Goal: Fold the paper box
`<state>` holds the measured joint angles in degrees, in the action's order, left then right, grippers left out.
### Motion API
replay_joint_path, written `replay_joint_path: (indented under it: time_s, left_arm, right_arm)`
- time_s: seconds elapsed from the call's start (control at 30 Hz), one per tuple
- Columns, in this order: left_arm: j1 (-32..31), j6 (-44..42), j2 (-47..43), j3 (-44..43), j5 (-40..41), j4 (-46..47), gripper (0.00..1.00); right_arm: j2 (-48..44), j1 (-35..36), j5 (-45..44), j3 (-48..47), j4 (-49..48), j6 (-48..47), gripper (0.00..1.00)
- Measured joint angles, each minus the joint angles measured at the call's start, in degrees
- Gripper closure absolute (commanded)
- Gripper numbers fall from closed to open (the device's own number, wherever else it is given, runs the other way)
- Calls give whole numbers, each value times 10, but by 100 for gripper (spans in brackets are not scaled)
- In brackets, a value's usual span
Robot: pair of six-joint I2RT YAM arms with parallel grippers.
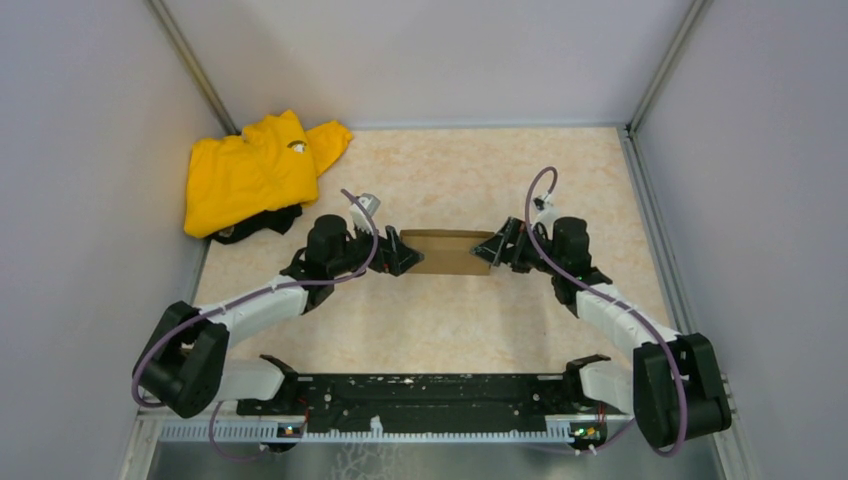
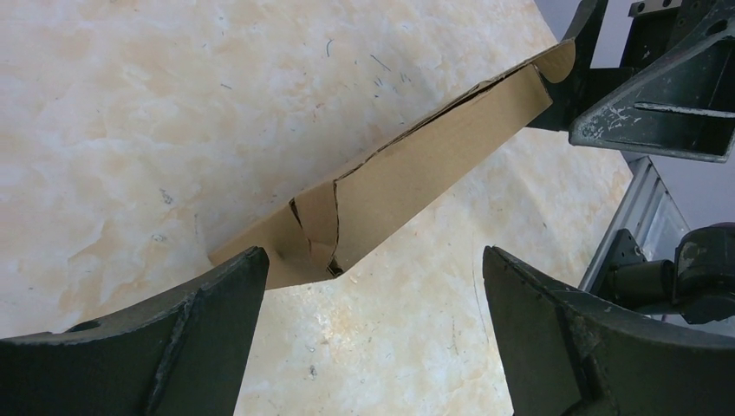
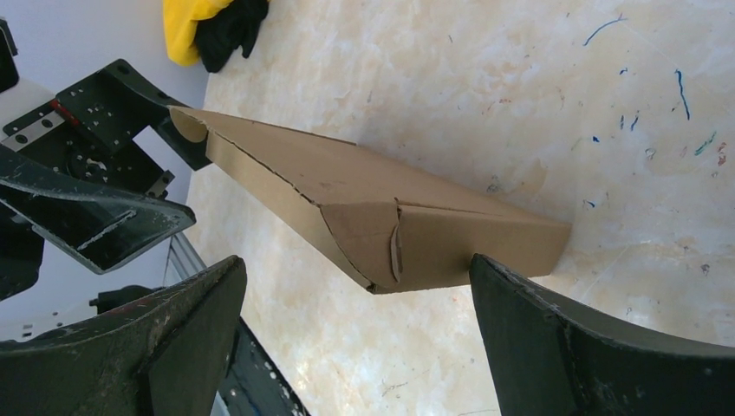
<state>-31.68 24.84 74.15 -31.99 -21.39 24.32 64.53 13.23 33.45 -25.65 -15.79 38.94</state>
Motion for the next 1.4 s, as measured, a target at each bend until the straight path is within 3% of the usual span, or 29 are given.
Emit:
replay_joint_path:
  time_s: [0.27,0.57,1.03,1.23,1.4]
  left_arm:
    - [0,-9,-30,-10,19,-51,1]
    - [6,10,-139,-46,50,-169,1]
    - [7,57,-195,-42,-50,-315,1]
    - [6,56,-245,-16,-66,-339,1]
    - [6,59,-187,-12,-78,-323,1]
  right_arm:
    - [-6,1,-9,-37,64,-33,1]
    - [-100,-8,-32,-57,191,-90,1]
    - [-245,-8,-31,-77,378,-129,1]
    - [-249,-8,-25,-109,416,-137,1]
    - [-204,-8,-26,-155,409,-133,1]
